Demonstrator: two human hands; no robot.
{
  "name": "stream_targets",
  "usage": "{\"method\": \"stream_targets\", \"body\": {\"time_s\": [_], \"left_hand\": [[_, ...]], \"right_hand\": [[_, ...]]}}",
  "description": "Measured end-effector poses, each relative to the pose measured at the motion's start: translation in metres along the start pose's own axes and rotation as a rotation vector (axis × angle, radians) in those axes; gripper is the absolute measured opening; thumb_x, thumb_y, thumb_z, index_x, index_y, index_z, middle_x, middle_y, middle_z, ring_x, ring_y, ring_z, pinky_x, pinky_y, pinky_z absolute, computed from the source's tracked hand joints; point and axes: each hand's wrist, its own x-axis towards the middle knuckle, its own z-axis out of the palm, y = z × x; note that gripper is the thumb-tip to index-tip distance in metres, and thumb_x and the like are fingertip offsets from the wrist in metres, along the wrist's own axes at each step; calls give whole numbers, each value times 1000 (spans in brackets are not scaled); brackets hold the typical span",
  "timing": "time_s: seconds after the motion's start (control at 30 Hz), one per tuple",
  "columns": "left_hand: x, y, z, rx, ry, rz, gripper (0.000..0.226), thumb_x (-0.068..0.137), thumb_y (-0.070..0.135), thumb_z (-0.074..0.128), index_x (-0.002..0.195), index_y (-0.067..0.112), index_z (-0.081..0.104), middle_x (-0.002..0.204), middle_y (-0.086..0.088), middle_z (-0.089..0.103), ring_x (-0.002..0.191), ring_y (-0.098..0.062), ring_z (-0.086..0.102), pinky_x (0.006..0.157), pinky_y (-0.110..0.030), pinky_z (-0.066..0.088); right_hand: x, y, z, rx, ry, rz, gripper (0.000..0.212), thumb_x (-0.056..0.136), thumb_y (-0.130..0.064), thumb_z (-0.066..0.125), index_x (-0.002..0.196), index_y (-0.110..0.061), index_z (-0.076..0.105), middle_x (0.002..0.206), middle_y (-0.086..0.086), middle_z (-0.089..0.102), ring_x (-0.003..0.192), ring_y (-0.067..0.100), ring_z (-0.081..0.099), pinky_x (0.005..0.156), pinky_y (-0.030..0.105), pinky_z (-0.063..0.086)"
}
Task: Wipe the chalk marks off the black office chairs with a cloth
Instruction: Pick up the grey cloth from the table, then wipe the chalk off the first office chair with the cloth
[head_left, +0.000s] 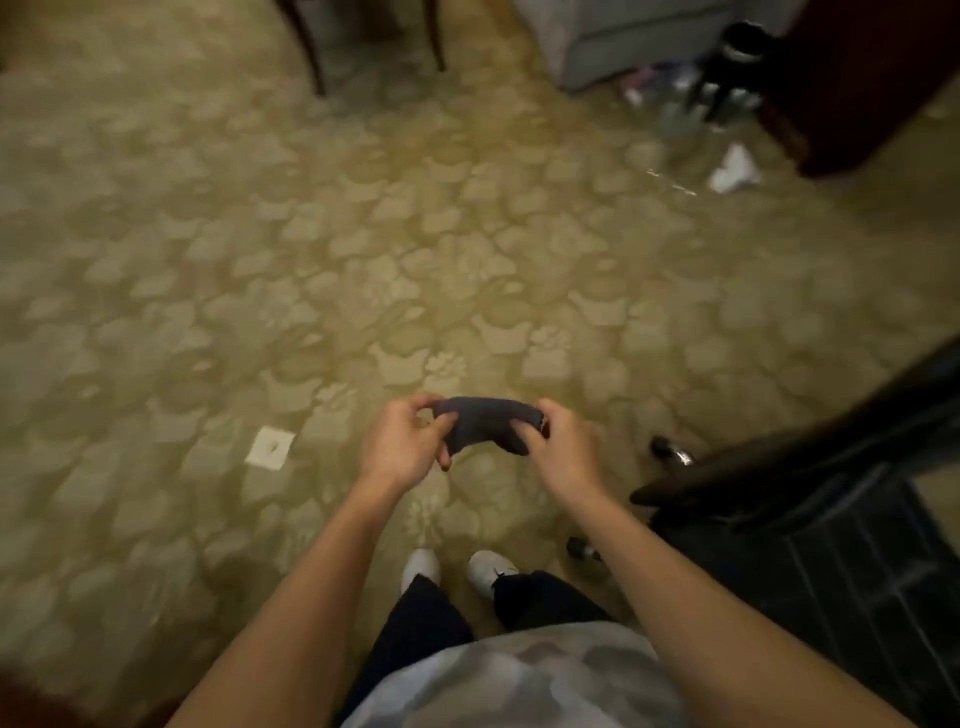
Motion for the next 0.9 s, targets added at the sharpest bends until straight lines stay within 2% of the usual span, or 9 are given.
{"method": "stream_targets", "body": {"time_s": [0.07,0.17,0.23,0.33,0.43,0.53,0.67,0.8,0.9], "left_hand": [[13,15,18,-18,-139,52,8,101,13,58,107,13,62,55,-2,69,37,-12,51,40,-23,40],[19,31,45,5,-324,157,4,99,12,60,101,9,63,67,-6,74,53,-31,63,52,-35,53],[18,37,62,30,-436,191,5,99,13,61,101,9,64,71,-6,75,53,-25,65,55,-36,55],[5,45,90,135,-625,247,4,99,16,62,102,13,63,73,-4,75,50,-14,65,53,-23,52],[-2,43,109,211,-684,302,4,99,20,62,101,17,63,70,3,74,53,-12,66,56,-22,52],[-16,41,131,229,-761,304,7,98,16,63,104,12,63,73,-1,75,49,-12,64,58,-28,54],[-37,32,155,294,-822,298,8,99,15,61,105,11,63,83,-10,75,48,-7,64,45,-14,44],[-41,9,192,339,-856,229,15,100,16,60,113,11,60,86,-10,74,63,-18,71,46,-19,45],[-40,-16,230,352,-851,173,19,100,17,58,118,11,58,88,-11,72,65,-18,70,51,-24,48]], "right_hand": [[-8,13,-11,85,123,115,13,95,-36,59,89,-24,59,81,-1,66,78,24,64,69,46,54],[-33,29,-21,247,306,281,10,95,-31,58,89,-24,59,76,-2,67,73,23,66,68,49,56],[-54,37,-23,316,408,388,10,94,-30,60,85,-26,58,78,-4,68,74,19,68,70,48,57],[-91,53,-22,438,564,550,8,96,-27,62,88,-27,61,84,-5,68,79,15,67,76,46,58],[-117,63,-18,518,632,606,7,94,-29,65,87,-29,62,83,-2,70,79,16,69,76,48,59],[-142,72,-17,636,714,647,4,96,-23,63,94,-27,64,82,2,70,74,17,69,71,38,60],[-166,90,-6,858,760,695,9,99,-16,59,106,-12,63,81,9,71,62,10,66,56,21,54],[-175,127,13,994,800,743,7,98,-18,61,99,-24,59,92,6,72,74,13,72,62,26,60],[-174,165,31,1079,810,785,8,98,-19,62,97,-27,59,101,6,71,84,18,73,67,31,62]]}}
